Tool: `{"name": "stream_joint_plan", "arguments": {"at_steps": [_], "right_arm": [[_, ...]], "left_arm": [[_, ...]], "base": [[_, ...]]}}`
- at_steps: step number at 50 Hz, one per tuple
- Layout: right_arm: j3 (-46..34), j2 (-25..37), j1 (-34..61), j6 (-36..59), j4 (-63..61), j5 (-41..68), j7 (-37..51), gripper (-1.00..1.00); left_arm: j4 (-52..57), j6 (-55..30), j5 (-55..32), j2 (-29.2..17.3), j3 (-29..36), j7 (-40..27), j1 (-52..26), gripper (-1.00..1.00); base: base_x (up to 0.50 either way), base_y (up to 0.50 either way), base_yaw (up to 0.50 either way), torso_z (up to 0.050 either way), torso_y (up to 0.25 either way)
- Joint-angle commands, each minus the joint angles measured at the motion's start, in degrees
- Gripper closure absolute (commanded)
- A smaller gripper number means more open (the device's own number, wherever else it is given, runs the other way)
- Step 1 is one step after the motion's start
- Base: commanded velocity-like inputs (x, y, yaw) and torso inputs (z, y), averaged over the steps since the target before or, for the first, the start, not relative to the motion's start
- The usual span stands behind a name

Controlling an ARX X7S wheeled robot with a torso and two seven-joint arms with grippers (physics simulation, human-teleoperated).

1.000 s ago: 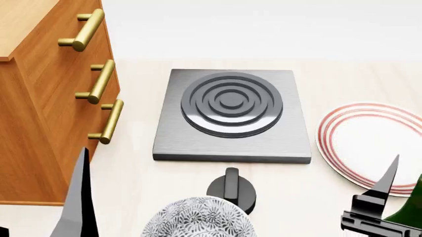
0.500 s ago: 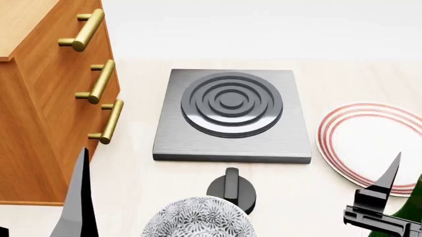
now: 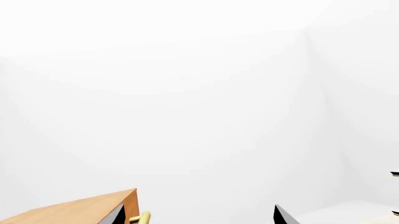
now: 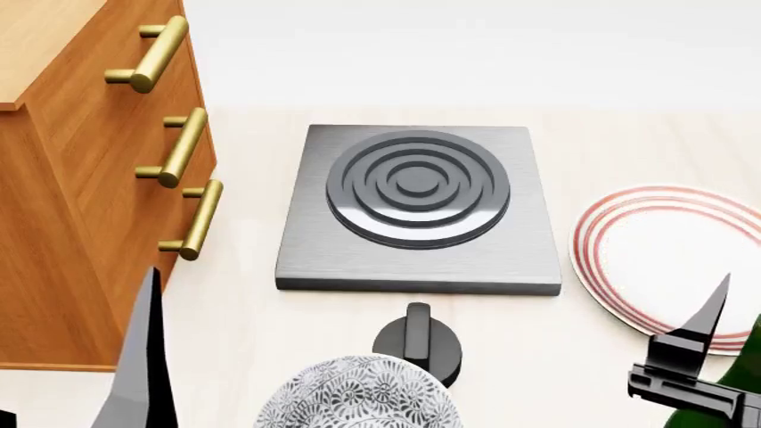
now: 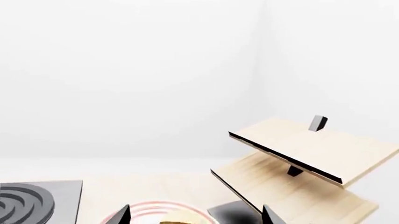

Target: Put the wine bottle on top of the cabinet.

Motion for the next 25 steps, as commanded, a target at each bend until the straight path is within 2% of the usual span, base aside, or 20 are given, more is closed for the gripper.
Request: {"name": "stream_joint_plan", "arguments": {"at_steps": [1, 25], "right_arm": [[-0.73, -0.42, 0.89, -0.2, 1.97, -0.33, -0.54, -1.0], [-1.32, -0.65, 1.36, -0.39, 2.88, -0.67, -0.83, -1.0]], "left_arm": [[0.0, -0.18, 0.08, 0.0, 0.19, -0.04, -0.08, -1.0], [0.0, -0.02, 0.13, 0.0, -0.03, 0.1, 0.03, -1.0]], "base": [[0.0, 0.0, 0.0, 0.0, 0.0], [0.0, 0.0, 0.0, 0.0, 0.0]]}}
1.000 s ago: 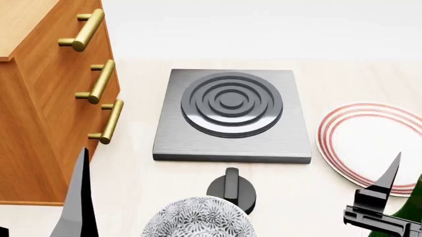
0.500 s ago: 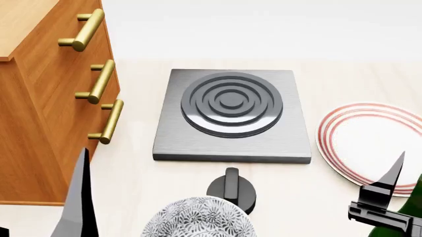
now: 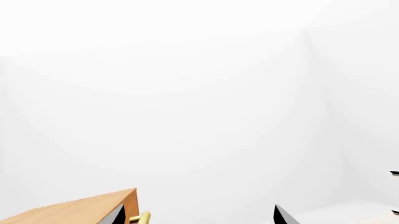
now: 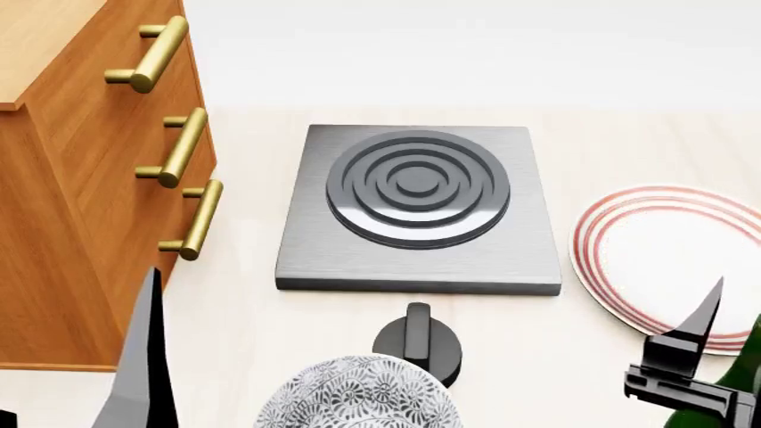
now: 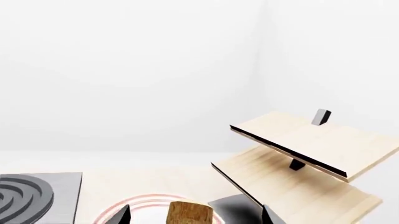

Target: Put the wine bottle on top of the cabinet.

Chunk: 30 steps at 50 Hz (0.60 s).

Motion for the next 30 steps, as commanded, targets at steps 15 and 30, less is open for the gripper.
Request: {"name": "stream_joint_plan", "arguments": {"at_steps": [15, 30], "right_arm": [[-0.12, -0.03, -0.29, -0.95, 0.48, -0.33, -0.38, 1.0], [1.07, 0.91, 0.59, 0.41, -2.27, 0.94, 0.11, 1.0]], "left_arm": [[0.0, 0.1, 0.14, 0.0, 0.01, -0.02, 0.07, -1.0], [0.0, -0.06, 0.18, 0.0, 0.15, -0.08, -0.03, -1.0]], "base": [[0.0, 0.0, 0.0, 0.0, 0.0], [0.0, 0.0, 0.0, 0.0, 0.0]]}}
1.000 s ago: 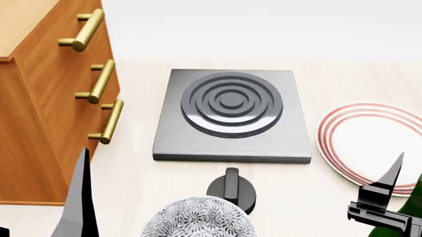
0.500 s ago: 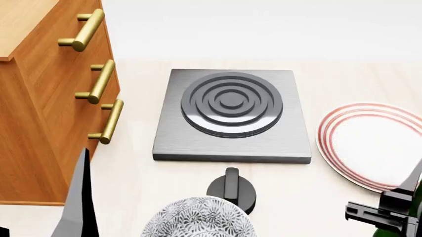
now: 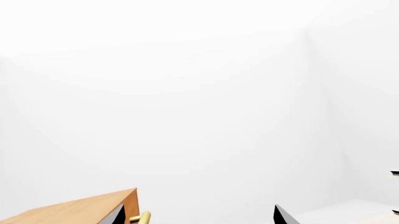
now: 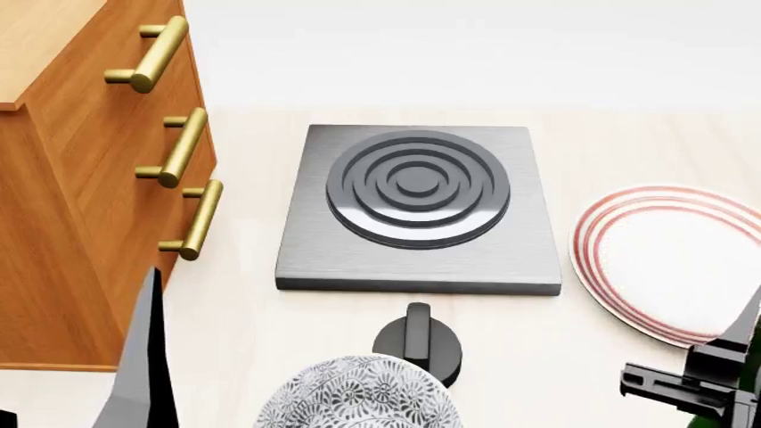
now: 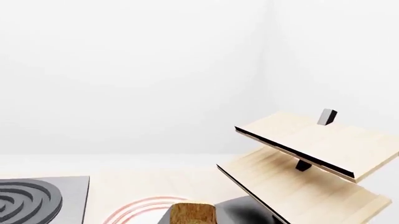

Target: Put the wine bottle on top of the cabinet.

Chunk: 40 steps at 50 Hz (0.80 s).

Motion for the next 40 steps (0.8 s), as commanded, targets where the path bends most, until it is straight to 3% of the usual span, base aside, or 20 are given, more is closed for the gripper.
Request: {"name": "stream_joint_plan", "arguments": {"at_steps": [1, 18, 40], "right_arm": [[1.23, 1.22, 1.18, 1.91, -2.58, 0.3, 0.52, 1.0], [2.7, 5.56, 9.27, 10.32, -8.15, 4.25, 0.88, 1.0], [-3.68, 1.95, 18.6, 12.92, -7.9, 4.55, -0.51, 1.0]], "left_arm": [[0.0, -0.01, -0.05, 0.0, -0.01, -0.04, -0.01, -1.0], [0.0, 0.05, 0.08, 0.0, 0.35, 0.01, 0.19, -1.0], [0.0, -0.07, -0.08, 0.0, 0.29, 0.12, 0.14, -1.0]], "base": [[0.0, 0.0, 0.0, 0.0, 0.0], [0.0, 0.0, 0.0, 0.0, 0.001], [0.0, 0.0, 0.0, 0.0, 0.001]]}}
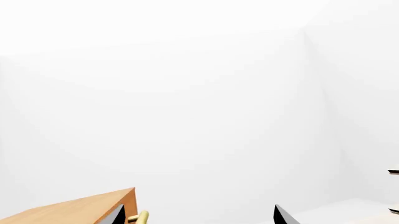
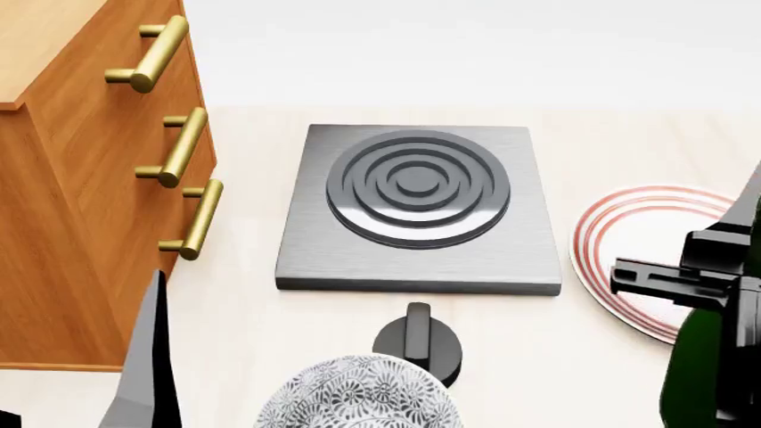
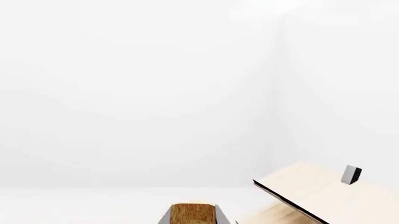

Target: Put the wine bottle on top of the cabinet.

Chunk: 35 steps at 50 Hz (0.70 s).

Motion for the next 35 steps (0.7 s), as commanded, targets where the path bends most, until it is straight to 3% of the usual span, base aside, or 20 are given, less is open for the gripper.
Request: {"name": "stream_joint_plan", "arguments": {"at_steps": [1, 17, 35], "right_arm": [[-2.28, -1.81, 4.18, 1.09, -0.69, -1.27, -0.65, 1.0], [-5.55, -5.09, 8.18, 0.74, -0.25, -0.29, -2.5, 1.0], [-5.13, -5.54, 11.1, 2.3, -5.65, 8.03, -6.58, 1.0]], "left_arm": [[0.0, -0.05, -0.3, 0.0, -0.16, 0.09, 0.0, -1.0], [0.0, -0.08, -0.25, 0.0, -0.17, 0.01, -0.14, -1.0], [0.0, -0.02, -0.58, 0.0, -0.29, -0.19, -0.09, -1.0]], "base": [[0.0, 0.0, 0.0, 0.0, 0.0], [0.0, 0.0, 0.0, 0.0, 0.001], [0.0, 0.0, 0.0, 0.0, 0.001]]}}
